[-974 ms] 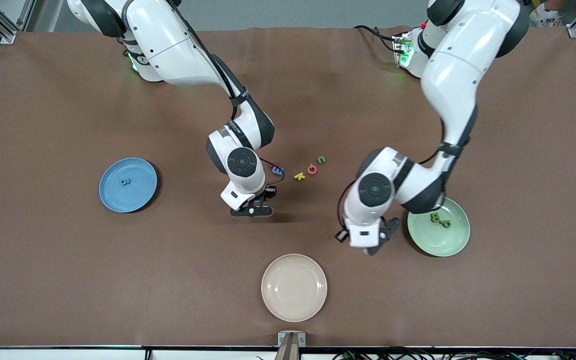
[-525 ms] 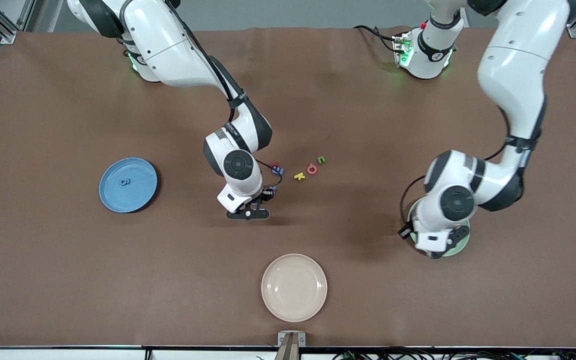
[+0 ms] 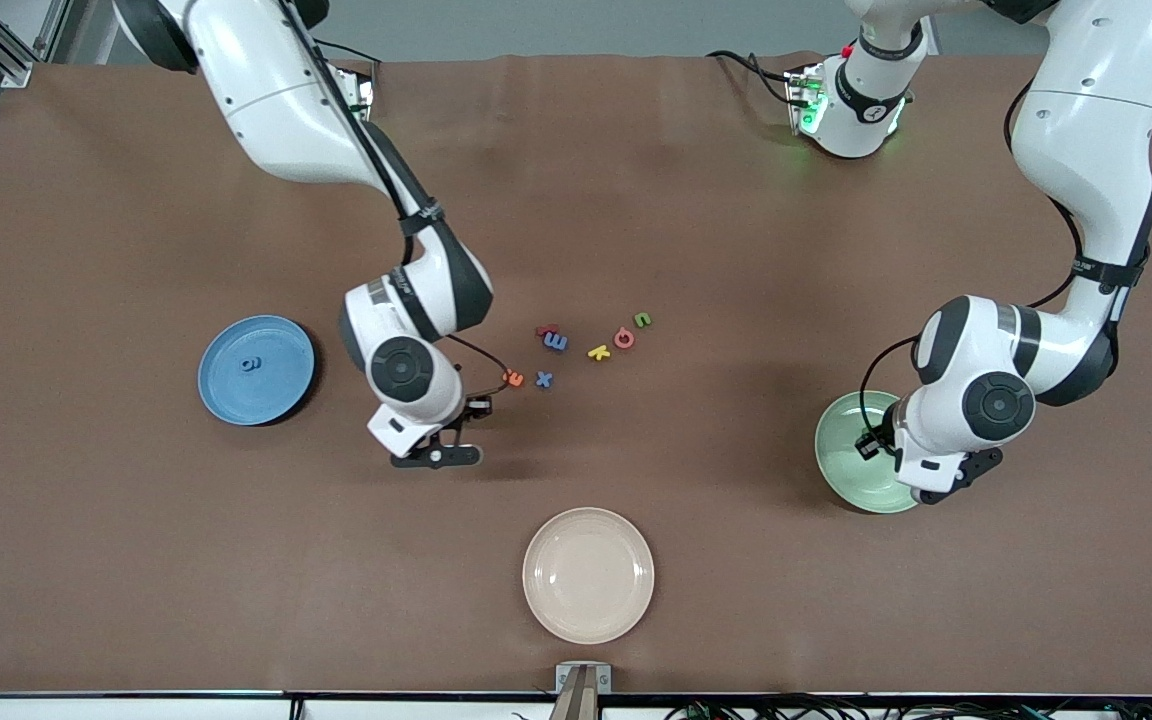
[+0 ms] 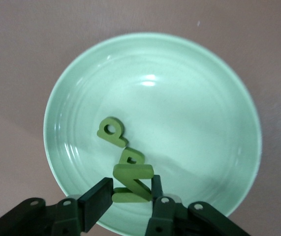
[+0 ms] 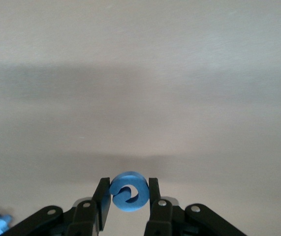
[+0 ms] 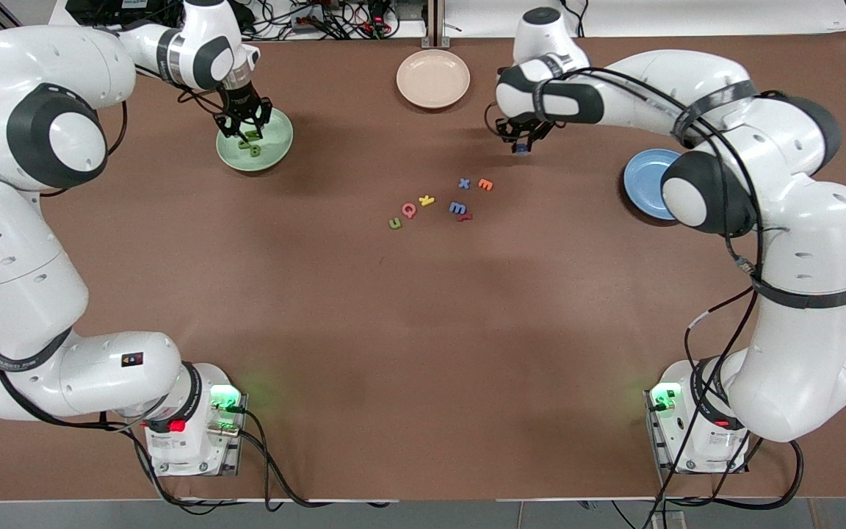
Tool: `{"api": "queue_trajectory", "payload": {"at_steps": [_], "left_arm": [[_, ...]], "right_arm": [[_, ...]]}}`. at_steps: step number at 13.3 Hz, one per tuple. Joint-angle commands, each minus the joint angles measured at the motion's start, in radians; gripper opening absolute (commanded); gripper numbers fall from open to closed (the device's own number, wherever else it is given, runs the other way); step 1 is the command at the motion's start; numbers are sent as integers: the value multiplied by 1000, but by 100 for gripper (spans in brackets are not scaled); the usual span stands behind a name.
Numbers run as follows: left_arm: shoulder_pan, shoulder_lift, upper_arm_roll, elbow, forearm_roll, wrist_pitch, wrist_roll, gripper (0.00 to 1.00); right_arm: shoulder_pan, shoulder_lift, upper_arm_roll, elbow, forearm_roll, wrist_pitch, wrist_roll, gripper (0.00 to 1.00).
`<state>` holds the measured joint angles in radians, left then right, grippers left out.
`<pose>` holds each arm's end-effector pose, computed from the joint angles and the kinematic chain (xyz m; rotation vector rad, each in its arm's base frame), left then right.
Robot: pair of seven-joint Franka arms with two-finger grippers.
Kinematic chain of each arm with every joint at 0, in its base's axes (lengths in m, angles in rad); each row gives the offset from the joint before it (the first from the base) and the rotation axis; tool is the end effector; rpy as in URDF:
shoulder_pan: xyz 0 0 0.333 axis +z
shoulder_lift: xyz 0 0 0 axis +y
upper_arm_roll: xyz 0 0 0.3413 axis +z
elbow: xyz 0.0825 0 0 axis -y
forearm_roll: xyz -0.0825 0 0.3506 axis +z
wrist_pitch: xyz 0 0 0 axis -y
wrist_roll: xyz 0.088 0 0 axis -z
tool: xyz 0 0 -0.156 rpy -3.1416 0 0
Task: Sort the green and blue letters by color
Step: 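Release the S on the green plate while the right gripper carries the c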
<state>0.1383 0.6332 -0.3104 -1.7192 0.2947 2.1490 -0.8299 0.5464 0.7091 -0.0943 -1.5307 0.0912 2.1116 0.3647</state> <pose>0.6316 -0.0701 0.2151 -2.9176 -0.7711 0.1819 0.6032 0.3114 0.2211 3.0970 0.0841 -0.1847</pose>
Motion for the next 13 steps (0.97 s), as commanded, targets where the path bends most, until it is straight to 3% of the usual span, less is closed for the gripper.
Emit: {"api": "queue_trajectory", "payload": {"at_steps": [1,2,4,6,8,13], "left_arm": [[41,-27,-7,-65,4,48,61,12],[43,-26,-7,-65,3,51,93,30],[55,-27,-7,-57,1,52,109,100],[44,-43,-16,-56,-11,43,92,100],[46,-79,-73,-63,-14,5,66,100],[46,-177,-265,-160,-9,-35,-155,96]], "right_arm": [[-40,-152,15,-168,2,2,-87,11],[-64,-195,15,-221,2,5,-134,11],[-118,-273,15,-325,2,14,-234,11],[-166,-341,13,-425,2,36,-309,11],[-204,-385,12,-515,2,102,-386,11],[-322,-395,8,-581,-2,146,-573,11]]}}
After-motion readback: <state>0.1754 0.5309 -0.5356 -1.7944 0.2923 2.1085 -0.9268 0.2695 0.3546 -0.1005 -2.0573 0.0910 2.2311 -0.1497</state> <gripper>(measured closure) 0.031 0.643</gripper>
